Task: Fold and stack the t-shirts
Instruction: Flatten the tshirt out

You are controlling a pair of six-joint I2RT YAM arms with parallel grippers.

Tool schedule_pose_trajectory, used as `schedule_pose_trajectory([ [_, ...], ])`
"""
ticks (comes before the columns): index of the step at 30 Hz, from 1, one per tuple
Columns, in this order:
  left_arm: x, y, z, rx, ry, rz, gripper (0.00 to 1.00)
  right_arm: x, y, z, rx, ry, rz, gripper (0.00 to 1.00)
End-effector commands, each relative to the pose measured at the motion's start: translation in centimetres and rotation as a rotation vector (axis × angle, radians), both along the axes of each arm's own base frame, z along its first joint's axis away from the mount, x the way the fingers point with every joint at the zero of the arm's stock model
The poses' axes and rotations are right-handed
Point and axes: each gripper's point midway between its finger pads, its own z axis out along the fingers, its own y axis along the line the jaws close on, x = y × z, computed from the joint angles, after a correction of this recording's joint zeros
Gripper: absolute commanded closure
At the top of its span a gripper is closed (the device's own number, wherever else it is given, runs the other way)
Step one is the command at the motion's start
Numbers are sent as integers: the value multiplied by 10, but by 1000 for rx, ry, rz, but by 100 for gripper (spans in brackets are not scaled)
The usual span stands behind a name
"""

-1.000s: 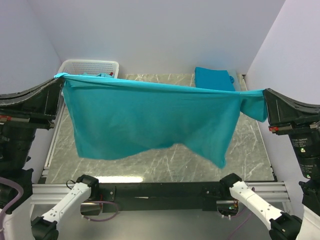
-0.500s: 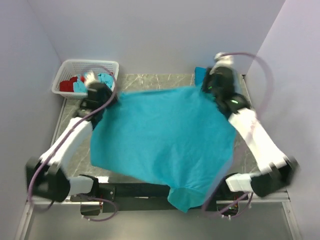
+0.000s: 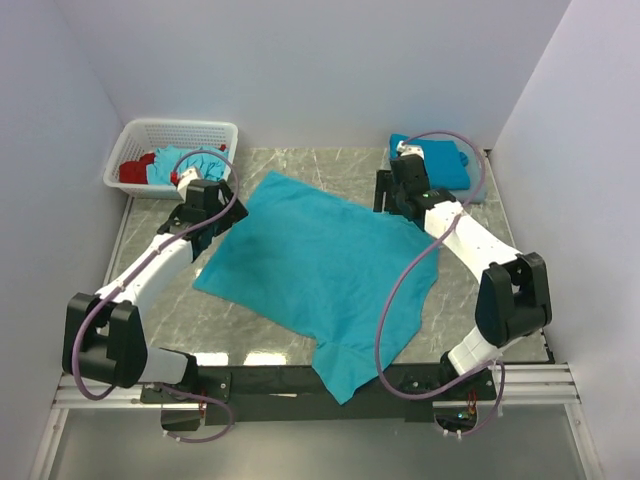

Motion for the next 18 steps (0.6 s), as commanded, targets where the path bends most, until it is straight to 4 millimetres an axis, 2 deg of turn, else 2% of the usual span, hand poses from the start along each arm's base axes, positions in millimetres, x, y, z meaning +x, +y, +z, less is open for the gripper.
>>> schedule_pose_trajectory([
  [1, 13, -14, 12, -44, -52, -55, 1, -9, -8, 4, 32, -19, -69, 22],
  [2, 15, -17, 9, -54, -50, -68, 1, -17, -9, -5, 47, 9, -84, 22],
  [4, 17, -21, 7, -60, -52, -87, 1, -24, -10, -11, 57, 25, -96, 22],
  [9, 23, -35, -10, -102, -25, -160, 1, -49, -27, -41, 66, 118, -178, 22],
  [10, 24, -38, -19, -111, -6, -173, 1, -49, -35, -44, 74, 125, -206, 22],
  [12, 23, -46, -33, -140, 29, -207, 1, -55, -39, -58, 95, 164, -218, 22],
  [13, 23, -50, -35, -159, 28, -222, 1, -56, -47, -65, 100, 185, -239, 22],
  [18, 12, -58, -69, -217, 111, -262, 1, -57, -52, -94, 107, 265, -245, 22],
])
